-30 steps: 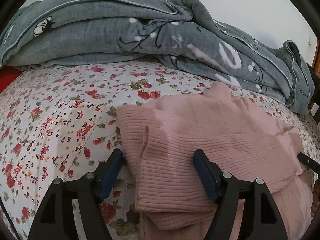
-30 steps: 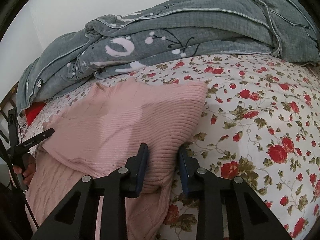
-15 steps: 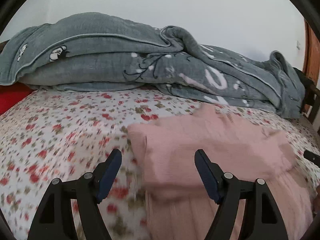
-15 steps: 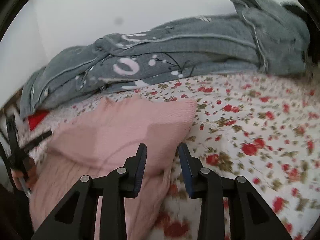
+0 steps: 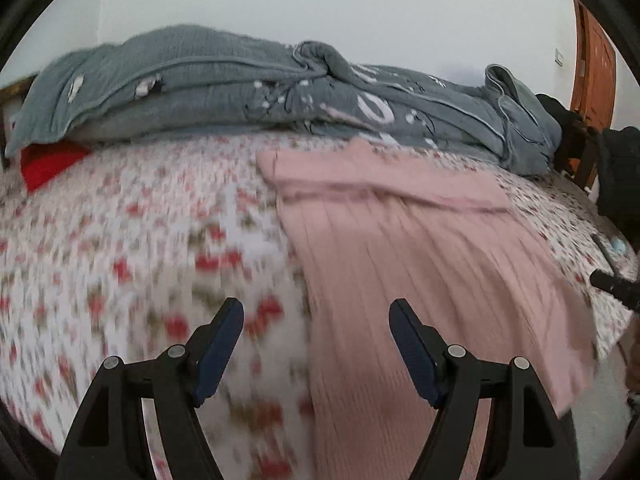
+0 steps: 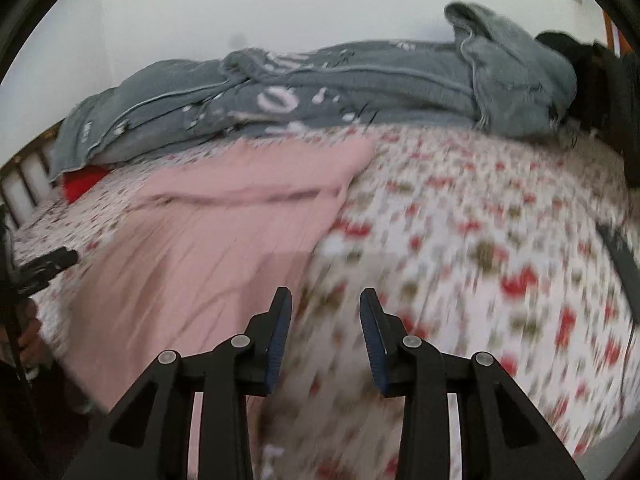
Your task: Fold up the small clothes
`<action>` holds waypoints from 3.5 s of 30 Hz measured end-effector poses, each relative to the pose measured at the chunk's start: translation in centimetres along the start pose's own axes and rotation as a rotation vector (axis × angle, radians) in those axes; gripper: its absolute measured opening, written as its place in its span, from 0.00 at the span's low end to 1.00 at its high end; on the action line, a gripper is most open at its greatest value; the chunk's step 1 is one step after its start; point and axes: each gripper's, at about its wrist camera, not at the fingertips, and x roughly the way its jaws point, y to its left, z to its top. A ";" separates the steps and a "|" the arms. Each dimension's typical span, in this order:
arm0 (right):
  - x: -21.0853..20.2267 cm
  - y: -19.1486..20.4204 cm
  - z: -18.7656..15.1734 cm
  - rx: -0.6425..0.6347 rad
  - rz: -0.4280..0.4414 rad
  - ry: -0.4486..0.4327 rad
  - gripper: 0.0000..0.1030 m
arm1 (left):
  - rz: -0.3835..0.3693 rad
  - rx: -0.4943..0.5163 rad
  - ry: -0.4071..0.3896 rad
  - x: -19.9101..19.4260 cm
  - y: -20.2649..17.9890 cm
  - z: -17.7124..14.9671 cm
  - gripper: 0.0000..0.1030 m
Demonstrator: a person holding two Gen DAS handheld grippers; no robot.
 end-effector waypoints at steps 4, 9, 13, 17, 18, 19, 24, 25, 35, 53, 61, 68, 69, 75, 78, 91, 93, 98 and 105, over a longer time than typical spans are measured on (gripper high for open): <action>-1.2 1.1 -3.7 0.027 0.082 0.057 0.35 | -0.029 -0.031 0.061 -1.0 -0.3 -3.5 0.72; -1.5 2.8 -6.8 0.016 0.094 0.089 0.35 | -0.045 -0.062 0.073 -1.7 -0.6 -6.4 0.72; -0.9 3.8 -8.2 -0.003 0.090 0.105 0.35 | -0.048 -0.093 0.112 -0.8 -0.4 -7.0 0.71; 0.7 4.4 -8.7 0.002 0.078 0.122 0.35 | -0.072 -0.137 0.120 0.3 -0.6 -6.8 0.63; 1.0 4.5 -8.8 0.008 0.074 0.110 0.35 | -0.076 -0.143 0.120 0.6 -0.7 -6.7 0.55; 1.0 4.4 -8.7 0.009 0.068 0.098 0.35 | -0.074 -0.141 0.117 0.7 -0.9 -6.7 0.45; 0.8 4.9 -8.5 -0.024 0.070 0.065 0.05 | -0.080 -0.121 0.069 0.2 -1.4 -6.5 0.09; 0.1 5.0 -8.5 -0.037 0.056 0.029 0.05 | -0.088 -0.124 0.056 -0.3 -1.0 -6.4 0.09; -0.8 2.4 -9.1 0.043 0.104 0.024 0.04 | -0.064 -0.154 0.071 -0.6 1.2 -6.8 0.07; 0.5 2.5 -9.0 0.069 0.148 0.099 0.31 | -0.051 -0.029 0.095 0.0 -2.1 -7.7 0.46; 0.1 3.1 -9.5 0.025 0.137 0.095 0.32 | -0.055 -0.074 0.094 -0.5 -1.2 -7.6 0.16; 0.0 2.9 -9.8 0.051 0.110 0.064 0.22 | -0.056 -0.128 0.105 0.1 -0.5 -7.7 0.11; 0.0 2.9 -9.8 0.054 0.111 0.062 0.22 | -0.053 -0.125 0.096 0.0 -0.6 -7.8 0.11; 0.0 2.8 -9.7 0.061 0.079 0.053 0.22 | -0.041 -0.120 0.091 0.0 -0.8 -7.8 0.11; 0.0 3.1 -9.7 0.044 0.063 0.048 0.22 | -0.047 -0.126 0.093 0.0 -0.8 -7.9 0.11; 0.3 4.1 -9.4 0.021 0.062 0.063 0.09 | -0.091 -0.158 0.107 -0.1 -0.1 -7.9 0.11; 0.0 4.3 -9.4 0.005 0.068 0.061 0.10 | -0.094 -0.144 0.107 -0.2 -0.2 -8.1 0.12; 0.1 4.2 -9.4 0.016 0.095 0.072 0.12 | -0.101 -0.127 0.103 -0.4 -0.7 -8.2 0.18; 0.4 4.1 -9.4 0.018 0.103 0.084 0.13 | -0.110 -0.142 0.100 -0.2 -0.8 -8.1 0.16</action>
